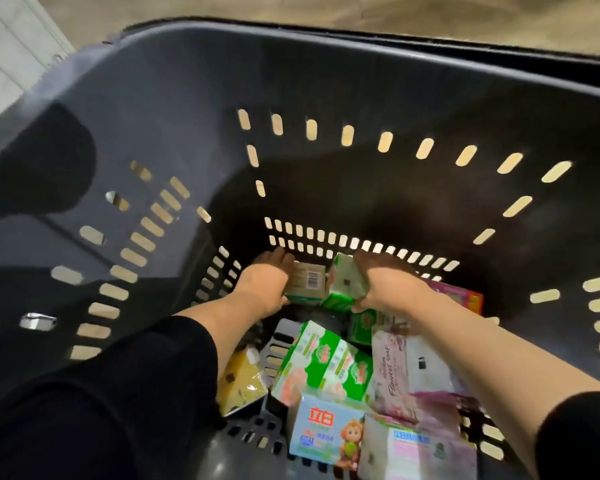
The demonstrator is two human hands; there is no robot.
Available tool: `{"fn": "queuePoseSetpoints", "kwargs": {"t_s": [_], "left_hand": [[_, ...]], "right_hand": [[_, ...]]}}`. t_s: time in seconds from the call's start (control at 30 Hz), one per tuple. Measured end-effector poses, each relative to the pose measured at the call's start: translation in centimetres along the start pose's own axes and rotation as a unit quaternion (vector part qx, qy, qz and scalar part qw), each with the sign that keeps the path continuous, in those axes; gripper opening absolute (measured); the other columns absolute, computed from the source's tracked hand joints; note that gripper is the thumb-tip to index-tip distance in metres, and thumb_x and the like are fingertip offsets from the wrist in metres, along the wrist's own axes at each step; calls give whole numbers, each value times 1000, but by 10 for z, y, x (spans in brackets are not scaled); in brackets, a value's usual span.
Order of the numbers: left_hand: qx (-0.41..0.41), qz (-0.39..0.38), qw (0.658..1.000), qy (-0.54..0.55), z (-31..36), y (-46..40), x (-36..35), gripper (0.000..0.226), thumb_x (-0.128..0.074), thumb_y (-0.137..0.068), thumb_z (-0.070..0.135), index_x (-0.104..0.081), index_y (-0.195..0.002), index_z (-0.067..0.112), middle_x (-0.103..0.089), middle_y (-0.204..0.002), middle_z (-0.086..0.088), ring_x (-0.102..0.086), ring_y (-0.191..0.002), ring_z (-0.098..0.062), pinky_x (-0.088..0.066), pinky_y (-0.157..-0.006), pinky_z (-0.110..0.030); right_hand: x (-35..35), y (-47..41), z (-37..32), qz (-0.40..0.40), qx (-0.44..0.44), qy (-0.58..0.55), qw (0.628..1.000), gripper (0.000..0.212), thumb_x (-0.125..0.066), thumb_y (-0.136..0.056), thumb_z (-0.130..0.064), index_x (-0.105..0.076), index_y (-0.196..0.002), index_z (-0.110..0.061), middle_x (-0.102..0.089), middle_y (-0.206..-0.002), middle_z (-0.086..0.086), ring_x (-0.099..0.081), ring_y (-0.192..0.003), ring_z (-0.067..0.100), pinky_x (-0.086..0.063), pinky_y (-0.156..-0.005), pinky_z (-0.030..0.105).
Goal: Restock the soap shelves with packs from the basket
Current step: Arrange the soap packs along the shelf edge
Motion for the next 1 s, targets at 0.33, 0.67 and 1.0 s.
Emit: {"fn": "queuePoseSetpoints", "kwargs": {"t_s": [0.33, 0.67, 1.0], "left_hand": [[-7, 22, 1000, 6, -15, 39, 94, 72, -77, -75, 46, -43, -130, 14, -43, -131, -6, -54, -114, -25, -46, -94, -36], [60, 213, 975, 30, -42, 161, 236, 62, -72, -74, 57, -61, -115, 12, -58, -107, -2, -56, -98, -21, -47, -85, -36], [231, 434, 823, 283, -70, 334, 264, 52, -83, -70, 46, -63, -108, 17, -63, -96, -1, -56, -75, -11, -41, -56, -17]], "right_hand": [[35, 24, -3, 102, 44, -164, 980, 44, -80, -69, -37, -60, -101, -13, -58, -81, -1, -55, -74, 14, -39, -58, 25], [134, 93, -66, 252, 221, -306, 891, 65, -83, -63, -32, -63, -121, -11, -64, -101, 3, -63, -94, 19, -56, -77, 31], [176, 217, -169, 244, 351, -465, 775, 51, -82, -70, -16, -62, -114, -1, -68, -94, 8, -67, -80, 17, -57, -60, 34]]}}
Point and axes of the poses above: each hand's wrist, its own y-axis away from the middle knuckle, its own x-axis out of the back of the hand, z = x × y, the point moved 2 cm from there along -y, towards the middle knuckle
